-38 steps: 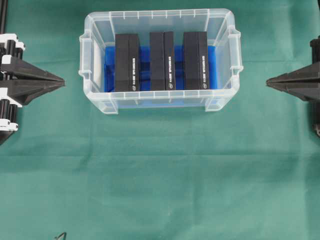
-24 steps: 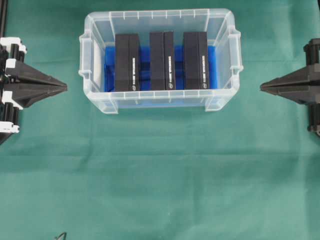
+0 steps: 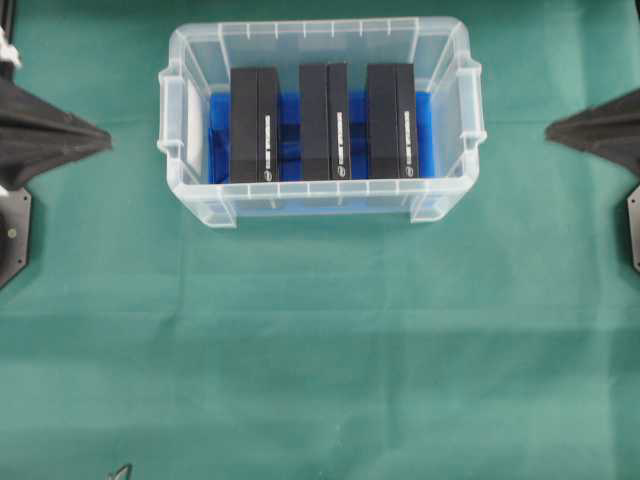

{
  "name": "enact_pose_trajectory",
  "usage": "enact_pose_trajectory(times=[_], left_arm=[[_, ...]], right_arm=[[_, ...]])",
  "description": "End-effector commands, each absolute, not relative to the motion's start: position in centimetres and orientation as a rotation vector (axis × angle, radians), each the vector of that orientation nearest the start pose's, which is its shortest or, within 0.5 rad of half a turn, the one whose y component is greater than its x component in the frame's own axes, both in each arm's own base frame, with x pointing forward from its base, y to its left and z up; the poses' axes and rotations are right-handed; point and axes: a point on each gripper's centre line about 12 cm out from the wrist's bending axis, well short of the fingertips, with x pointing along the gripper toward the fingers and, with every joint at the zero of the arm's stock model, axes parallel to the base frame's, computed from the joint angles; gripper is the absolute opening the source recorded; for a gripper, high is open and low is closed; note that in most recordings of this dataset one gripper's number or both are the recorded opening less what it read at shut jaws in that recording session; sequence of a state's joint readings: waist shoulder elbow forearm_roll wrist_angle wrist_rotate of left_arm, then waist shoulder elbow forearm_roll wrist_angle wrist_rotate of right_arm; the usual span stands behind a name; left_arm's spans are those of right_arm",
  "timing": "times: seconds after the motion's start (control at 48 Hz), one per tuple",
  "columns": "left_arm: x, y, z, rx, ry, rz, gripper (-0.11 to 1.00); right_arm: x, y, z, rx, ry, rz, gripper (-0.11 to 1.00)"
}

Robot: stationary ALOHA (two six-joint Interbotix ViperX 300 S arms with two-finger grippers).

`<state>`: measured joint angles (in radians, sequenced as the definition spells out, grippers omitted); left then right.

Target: Take the box out of the case with the left arm.

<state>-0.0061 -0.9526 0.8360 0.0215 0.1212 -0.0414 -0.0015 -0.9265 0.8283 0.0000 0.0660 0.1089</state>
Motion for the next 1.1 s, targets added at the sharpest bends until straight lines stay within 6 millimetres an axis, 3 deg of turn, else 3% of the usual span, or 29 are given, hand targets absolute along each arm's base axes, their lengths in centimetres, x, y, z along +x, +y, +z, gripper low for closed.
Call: enact_pose_trajectory(times=[0.0, 0.229, 0.562, 1.083], left_arm=[[20.7, -0.2, 41.0, -0.02, -0.003, -0.006, 0.0], [20.8, -0.2, 43.9, -0.025, -0.018, -0.005, 0.0], [20.7, -0.2, 42.7, -0.115, 0.143, 0.004, 0.0], [19.1, -0.8, 39.6, -0.108, 1.005, 0.049, 0.0]], right_arm=[[21.4, -0.1, 41.8, 0.113, -0.06, 0.001, 0.0], [22.0, -0.1, 44.8, 0.11, -0.031, -0.001, 0.0], [22.0, -0.1, 44.2, 0.112, 0.058, -0.006, 0.0], [19.8, -0.2, 39.8, 0.092, 0.971, -0.069, 0.0]])
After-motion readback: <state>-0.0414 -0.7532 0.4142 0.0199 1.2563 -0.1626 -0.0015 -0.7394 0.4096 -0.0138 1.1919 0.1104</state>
